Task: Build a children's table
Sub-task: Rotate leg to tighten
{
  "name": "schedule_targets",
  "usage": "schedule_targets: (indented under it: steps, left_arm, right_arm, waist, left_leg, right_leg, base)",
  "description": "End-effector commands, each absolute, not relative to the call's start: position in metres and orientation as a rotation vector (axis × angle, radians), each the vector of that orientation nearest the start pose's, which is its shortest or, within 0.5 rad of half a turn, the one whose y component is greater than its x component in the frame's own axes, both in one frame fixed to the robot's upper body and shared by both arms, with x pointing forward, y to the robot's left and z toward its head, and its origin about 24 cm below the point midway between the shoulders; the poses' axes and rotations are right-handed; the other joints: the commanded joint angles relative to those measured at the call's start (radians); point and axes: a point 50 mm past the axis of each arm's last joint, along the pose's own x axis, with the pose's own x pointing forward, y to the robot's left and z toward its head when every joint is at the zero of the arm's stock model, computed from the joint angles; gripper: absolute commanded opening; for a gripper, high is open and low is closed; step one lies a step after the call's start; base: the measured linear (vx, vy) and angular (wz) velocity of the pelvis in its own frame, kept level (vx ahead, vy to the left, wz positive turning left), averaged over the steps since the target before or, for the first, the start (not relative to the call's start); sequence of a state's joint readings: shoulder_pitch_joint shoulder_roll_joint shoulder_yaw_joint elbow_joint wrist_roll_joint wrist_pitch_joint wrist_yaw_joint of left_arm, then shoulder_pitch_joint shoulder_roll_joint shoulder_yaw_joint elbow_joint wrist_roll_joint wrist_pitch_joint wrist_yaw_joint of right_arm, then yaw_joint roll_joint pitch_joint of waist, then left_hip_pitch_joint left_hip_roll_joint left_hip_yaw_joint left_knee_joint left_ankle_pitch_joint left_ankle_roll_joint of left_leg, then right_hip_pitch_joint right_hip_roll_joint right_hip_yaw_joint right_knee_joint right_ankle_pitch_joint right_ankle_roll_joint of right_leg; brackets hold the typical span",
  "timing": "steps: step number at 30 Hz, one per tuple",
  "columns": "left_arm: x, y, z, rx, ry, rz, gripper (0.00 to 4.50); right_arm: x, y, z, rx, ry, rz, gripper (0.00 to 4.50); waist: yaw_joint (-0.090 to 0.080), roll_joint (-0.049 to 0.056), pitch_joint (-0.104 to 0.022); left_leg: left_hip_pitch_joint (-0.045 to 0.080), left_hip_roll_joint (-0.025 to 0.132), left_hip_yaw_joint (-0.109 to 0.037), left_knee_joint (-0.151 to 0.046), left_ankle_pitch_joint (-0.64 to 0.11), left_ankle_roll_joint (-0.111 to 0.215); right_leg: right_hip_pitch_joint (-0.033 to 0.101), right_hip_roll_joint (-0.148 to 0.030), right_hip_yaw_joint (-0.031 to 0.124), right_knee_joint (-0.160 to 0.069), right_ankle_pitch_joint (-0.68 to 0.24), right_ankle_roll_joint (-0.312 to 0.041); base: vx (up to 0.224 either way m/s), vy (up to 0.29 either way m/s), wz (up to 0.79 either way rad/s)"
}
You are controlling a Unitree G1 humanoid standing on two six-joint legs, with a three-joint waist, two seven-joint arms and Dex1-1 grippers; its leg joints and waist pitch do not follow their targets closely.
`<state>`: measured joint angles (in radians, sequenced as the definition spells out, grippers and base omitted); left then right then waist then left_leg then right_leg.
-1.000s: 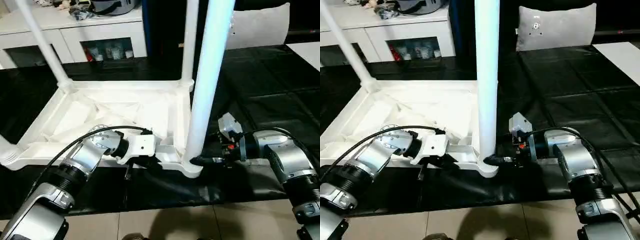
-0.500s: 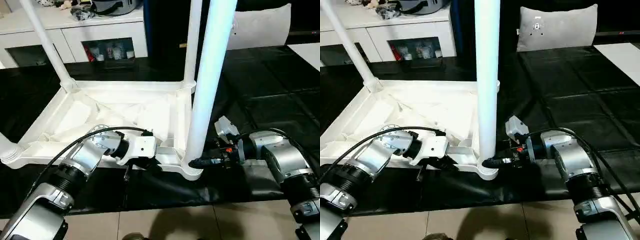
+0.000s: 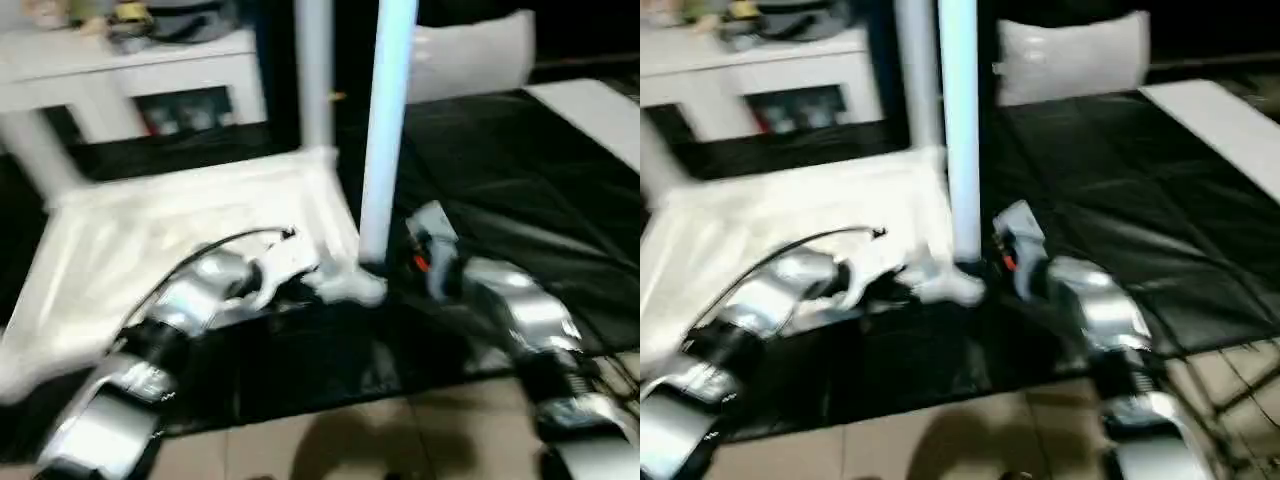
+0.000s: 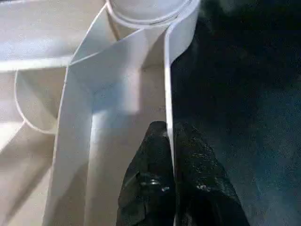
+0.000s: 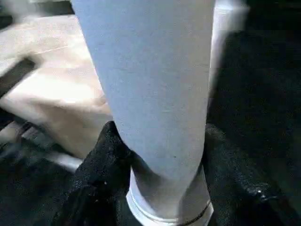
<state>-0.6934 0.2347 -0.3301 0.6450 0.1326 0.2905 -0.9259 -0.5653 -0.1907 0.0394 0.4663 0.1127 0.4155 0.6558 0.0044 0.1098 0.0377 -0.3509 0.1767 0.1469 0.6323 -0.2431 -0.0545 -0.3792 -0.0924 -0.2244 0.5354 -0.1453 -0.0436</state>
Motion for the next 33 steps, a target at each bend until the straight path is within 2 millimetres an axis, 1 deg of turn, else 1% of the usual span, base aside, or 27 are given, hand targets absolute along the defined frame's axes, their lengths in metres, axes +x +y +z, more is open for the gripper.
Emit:
schedule_targets:
  steps: [1,2,3,4,5,6,7,8,9,10,11,12,13,14,15,16,18,19,20,22,23,26,27,29,31,32,33]
  left_arm:
    - [0.346,0.076,0.062,0.457,0.44,-1.036,0.0]
    - [0.348,0.073,0.063,0.455,0.432,-1.017,0.0]
    - [0.348,0.073,0.063,0.454,0.431,-1.013,0.0]
    - [0.35,0.068,0.066,0.447,0.417,-0.986,0.0]
    - [0.351,0.066,0.067,0.445,0.412,-0.979,0.0]
    - [0.351,0.065,0.067,0.448,0.41,-0.977,0.0]
    - [0.351,0.065,0.067,0.448,0.41,-0.977,0.0]
    - [0.35,0.065,0.067,0.457,0.41,-0.979,0.0]
    - [0.35,0.065,0.067,0.458,0.41,-0.98,0.0]
    - [0.349,0.067,0.065,0.464,0.412,-0.985,0.0]
    - [0.348,0.07,0.064,0.469,0.414,-0.993,0.0]
    - [0.348,0.07,0.064,0.469,0.415,-0.993,0.0]
    - [0.345,0.077,0.06,0.481,0.419,-1.019,0.0]
    - [0.345,0.077,0.06,0.481,0.42,-1.019,0.0]
    - [0.345,0.079,0.059,0.483,0.422,-1.018,0.0]
    - [0.345,0.085,0.057,0.495,0.428,-1.011,0.0]
    - [0.345,0.091,0.055,0.517,0.43,-1.013,0.0]
    - [0.344,0.095,0.053,0.533,0.435,-1.019,0.0]
    - [0.344,0.097,0.052,0.543,0.438,-1.024,0.0]
    - [0.342,0.103,0.05,0.577,0.442,-1.045,0.0]
    - [0.341,0.105,0.049,0.592,0.446,-1.054,0.0]
    - [0.34,0.109,0.048,0.617,0.446,-1.082,0.0]
    - [0.339,0.111,0.048,0.621,0.448,-1.096,0.0]
    - [0.334,0.117,0.047,0.651,0.448,-1.178,0.0]
    - [0.331,0.118,0.048,0.669,0.423,-1.228,0.0]
    - [0.328,0.119,0.048,0.675,0.413,-1.265,0.0]
    - [0.323,0.12,0.047,0.682,0.411,-1.33,0.0]
  right_arm:
    - [0.343,-0.098,0.06,0.031,0.383,0.695,1.95]
    - [0.344,-0.094,0.061,0.049,0.377,0.682,1.95]
    - [0.344,-0.093,0.061,0.052,0.375,0.679,1.95]
    - [0.347,-0.088,0.063,0.046,0.35,0.651,1.95]
    - [0.348,-0.086,0.064,0.047,0.337,0.643,2.29]
    - [0.349,-0.085,0.065,0.047,0.317,0.629,2.5]
    - [0.349,-0.084,0.065,0.047,0.315,0.628,2.64]
    - [0.349,-0.082,0.068,0.061,0.281,0.635,2.64]
    - [0.349,-0.082,0.069,0.061,0.278,0.637,2.73]
    - [0.348,-0.082,0.071,0.06,0.253,0.644,2.85]
    - [0.347,-0.084,0.071,0.052,0.241,0.652,2.98]
    - [0.347,-0.084,0.071,0.051,0.241,0.653,3.07]
    - [0.343,-0.094,0.069,0.005,0.212,0.683,3.13]
    - [0.343,-0.094,0.069,0.005,0.212,0.683,3.2]
    - [0.342,-0.096,0.069,-0.001,0.207,0.686,3.2]
    - [0.34,-0.104,0.068,-0.01,0.196,0.684,3.43]
    - [0.335,-0.112,0.066,-0.036,0.2,0.702,3.57]
    - [0.332,-0.117,0.064,-0.066,0.203,0.707,3.62]
    - [0.331,-0.121,0.063,-0.088,0.204,0.71,3.71]
    - [0.326,-0.129,0.062,-0.091,0.204,0.725,3.92]
    - [0.324,-0.132,0.062,-0.081,0.208,0.744,4.0]
    - [0.32,-0.14,0.063,-0.062,0.203,0.777,4.21]
    - [0.318,-0.142,0.065,-0.058,0.187,0.804,4.3]
    - [0.309,-0.152,0.071,-0.117,0.149,0.886,4.38]
    - [0.306,-0.158,0.069,-0.152,0.199,0.91,4.45]
    - [0.305,-0.162,0.068,-0.19,0.22,0.926,4.45]
    - [0.3,-0.169,0.068,-0.209,0.255,0.989,4.45]
  waist:
    - [-0.01,-0.008,-0.056]
    - [-0.019,-0.01,-0.056]
    - [-0.02,-0.011,-0.059]
    - [-0.021,-0.014,-0.06]
    - [-0.022,-0.014,-0.062]
    - [-0.019,-0.013,-0.067]
    - [-0.018,-0.013,-0.068]
    - [-0.014,-0.014,-0.073]
    - [-0.012,-0.013,-0.074]
    - [-0.008,-0.015,-0.078]
    - [-0.004,-0.015,-0.081]
    - [0.0,-0.014,-0.083]
    - [0.004,-0.016,-0.086]
    - [0.012,-0.016,-0.088]
    - [0.013,-0.019,-0.086]
    - [0.02,-0.018,-0.081]
    - [0.028,-0.017,-0.079]
    - [0.031,-0.017,-0.078]
    - [0.038,-0.018,-0.077]
    - [0.04,-0.018,-0.075]
    - [0.041,-0.019,-0.072]
    - [0.038,-0.02,-0.069]
    - [0.038,-0.019,-0.068]
    - [0.043,-0.02,-0.07]
    - [0.045,-0.02,-0.072]
    - [0.046,-0.02,-0.072]
    - [0.051,-0.023,-0.073]
  left_leg:
    - [0.003,0.063,-0.037,-0.084,-0.3,0.039]
    - [0.001,0.053,-0.035,-0.081,-0.286,0.039]
    - [0.0,0.049,-0.033,-0.079,-0.269,0.041]
    - [-0.008,0.043,-0.03,-0.077,-0.209,0.051]
    - [-0.012,0.043,-0.03,-0.076,-0.188,0.056]
    - [-0.016,0.048,-0.032,-0.076,-0.149,0.068]
    - [-0.019,0.05,-0.033,-0.076,-0.128,0.074]
    - [-0.021,0.056,-0.036,-0.076,-0.082,0.088]
    - [-0.023,0.059,-0.037,-0.076,-0.063,0.095]
    - [-0.025,0.059,-0.037,-0.071,-0.025,0.109]
    - [-0.031,0.058,-0.037,-0.068,0.018,0.122]
    - [-0.031,0.057,-0.036,-0.066,0.036,0.13]
    - [-0.034,0.056,-0.035,-0.062,0.072,0.147]
    - [-0.034,0.057,-0.031,-0.059,0.092,0.165]
    - [-0.037,0.053,-0.03,-0.057,0.097,0.173]
    - [-0.034,0.053,-0.026,-0.058,0.074,0.175]
    - [-0.03,0.055,-0.023,-0.061,0.05,0.167]
    - [-0.029,0.056,-0.025,-0.061,0.046,0.164]
    - [-0.025,0.06,-0.024,-0.063,0.037,0.157]
    - [-0.026,0.059,-0.023,-0.066,0.009,0.142]
    - [-0.024,0.058,-0.023,-0.068,-0.016,0.135]
    - [-0.02,0.055,-0.021,-0.071,-0.065,0.119]
    - [-0.02,0.056,-0.021,-0.071,-0.068,0.115]
    - [-0.021,0.057,-0.022,-0.071,-0.063,0.123]
    - [-0.022,0.06,-0.026,-0.071,-0.04,0.132]
    - [-0.022,0.06,-0.023,-0.069,-0.035,0.133]
    - [-0.022,0.055,-0.02,-0.068,-0.034,0.134]
  right_leg:
    - [0.056,-0.085,0.053,-0.095,-0.497,0.071]
    - [0.055,-0.089,0.053,-0.097,-0.489,0.056]
    - [0.056,-0.091,0.055,-0.096,-0.482,0.05]
    - [0.059,-0.096,0.059,-0.092,-0.453,0.03]
    - [0.06,-0.095,0.06,-0.088,-0.435,0.024]
    - [0.062,-0.096,0.065,-0.079,-0.396,0.011]
    - [0.063,-0.098,0.067,-0.075,-0.371,0.003]
    - [0.064,-0.1,0.074,-0.061,-0.308,-0.018]
    - [0.064,-0.1,0.077,-0.055,-0.277,-0.03]
    - [0.062,-0.101,0.082,-0.043,-0.221,-0.049]
    - [0.066,-0.103,0.086,-0.03,-0.166,-0.067]
    - [0.066,-0.104,0.087,-0.026,-0.142,-0.074]
    - [0.066,-0.104,0.089,-0.017,-0.095,-0.085]
    - [0.062,-0.104,0.091,-0.012,-0.066,-0.087]
    - [0.061,-0.102,0.092,-0.011,-0.061,-0.088]
    - [0.058,-0.098,0.091,-0.018,-0.11,-0.083]
    - [0.056,-0.096,0.09,-0.026,-0.17,-0.064]
    - [0.057,-0.095,0.09,-0.027,-0.182,-0.058]
    - [0.054,-0.093,0.091,-0.029,-0.199,-0.048]
    - [0.054,-0.094,0.09,-0.033,-0.236,-0.042]
    - [0.054,-0.093,0.09,-0.039,-0.27,-0.027]
    - [0.051,-0.091,0.088,-0.05,-0.336,-0.009]
    - [0.05,-0.091,0.089,-0.05,-0.341,-0.009]
    - [0.05,-0.092,0.093,-0.048,-0.327,0.0]
    - [0.05,-0.09,0.092,-0.04,-0.29,-0.008]
    - [0.049,-0.09,0.094,-0.04,-0.282,-0.011]
    - [0.051,-0.09,0.093,-0.04,-0.287,-0.012]
  base:
    - [0.0,0.0,0.0]
    - [0.0,0.0,0.0]
    - [0.0,0.0,0.0]
    - [0.0,0.0,0.0]
    - [0.0,0.0,0.0]
    - [0.0,0.0,0.0]
    - [0.0,0.0,0.0]
    - [0.0,0.0,0.0]
    - [0.0,0.0,0.0]
    - [0.0,0.0,0.0]
    - [0.0,0.0,0.0]
    - [0.0,0.0,0.0]
    - [0.0,0.0,0.0]
    - [0.0,0.0,0.0]
    - [0.0,0.0,0.0]
    - [0.0,0.0,0.0]
    - [0.0,0.0,0.0]
    - [0.0,0.0,0.0]
    - [0.0,0.0,0.0]
    - [0.0,0.0,0.0]
    - [0.0,0.0,0.0]
    - [0.0,0.0,0.0]
    - [0.0,0.0,0.0]
    - [0.0,0.0,0.0]
    - [0.0,0.0,0.0]
    - [0.0,0.0,0.0]
    - [0.0,0.0,0.0]
